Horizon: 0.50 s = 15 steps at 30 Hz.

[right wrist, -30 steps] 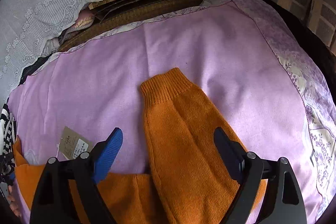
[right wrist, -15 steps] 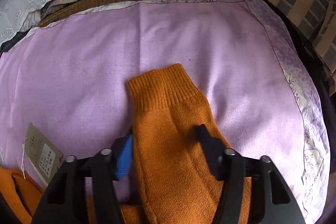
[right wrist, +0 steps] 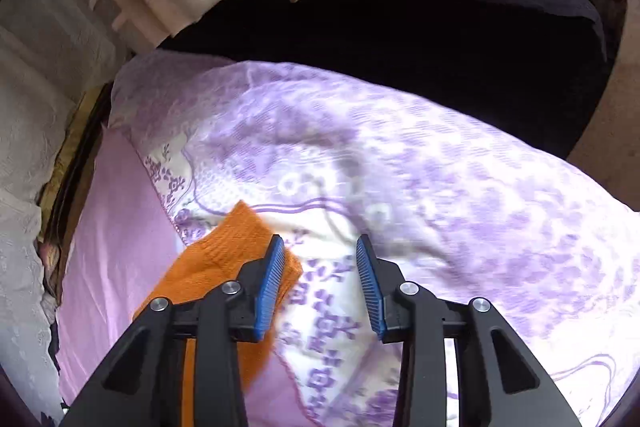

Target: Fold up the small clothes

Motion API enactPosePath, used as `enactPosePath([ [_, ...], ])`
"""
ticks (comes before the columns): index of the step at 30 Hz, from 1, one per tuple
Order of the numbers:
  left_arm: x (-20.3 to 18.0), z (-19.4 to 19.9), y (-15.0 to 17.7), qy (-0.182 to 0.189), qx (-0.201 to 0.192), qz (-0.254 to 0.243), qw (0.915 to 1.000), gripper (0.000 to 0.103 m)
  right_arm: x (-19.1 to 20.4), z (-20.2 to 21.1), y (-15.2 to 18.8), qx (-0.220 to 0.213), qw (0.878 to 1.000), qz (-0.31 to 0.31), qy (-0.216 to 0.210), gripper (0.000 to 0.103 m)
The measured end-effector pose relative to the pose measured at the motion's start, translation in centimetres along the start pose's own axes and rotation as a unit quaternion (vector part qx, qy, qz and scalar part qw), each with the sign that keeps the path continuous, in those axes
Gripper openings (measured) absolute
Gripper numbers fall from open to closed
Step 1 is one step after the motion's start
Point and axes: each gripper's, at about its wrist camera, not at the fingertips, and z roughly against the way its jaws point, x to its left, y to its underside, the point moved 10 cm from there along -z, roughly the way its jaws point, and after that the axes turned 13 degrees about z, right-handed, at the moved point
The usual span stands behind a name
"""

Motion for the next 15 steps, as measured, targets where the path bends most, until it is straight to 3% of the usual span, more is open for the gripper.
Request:
enactPosePath([
  [2, 0.0, 1.4, 0.7, 0.013, -0.001, -0.007, 0.9999, 0.047, -0.7, 2.1, 0.4, -0.027, 0.999, 0.024, 0.020, 0.039],
  [4, -0.6, 2.8, 1.6, 0.036, 0.000, -0.015, 0.9993, 0.052, 1.7, 3.4, 0.6, -0.045, 0.997, 0.057, -0.010, 0.039],
  [6, -1.7, 3.7, 2.6, 0.039, 0.001, -0.038, 0.9985, 0.059, 4.7, 2.8, 1.1, -0.010, 0.995, 0.091, -0.043, 0.039],
  [7, -2.2, 4.0, 3.0, 0.039, 0.001, -0.051, 0.9979, 0.061, 5.3, 2.5, 1.0, -0.003, 0.995, 0.088, -0.051, 0.039],
  [9, -3.2, 4.6, 3.6, 0.044, 0.000, -0.067, 0.9968, 0.062, 3.5, 2.1, 0.0, -0.016, 0.998, 0.022, -0.052, 0.039],
  [12, -3.6, 5.0, 4.7, 0.051, 0.009, -0.072, 0.9960, 0.065, 1.8, 0.3, 0.1, 0.025, 0.993, -0.068, -0.089, 0.041],
  [15, -3.3, 4.7, 6.1, 0.052, 0.026, -0.065, 0.9962, 0.068, 3.8, -0.2, 1.3, 0.041, 0.992, -0.031, -0.116, 0.041],
])
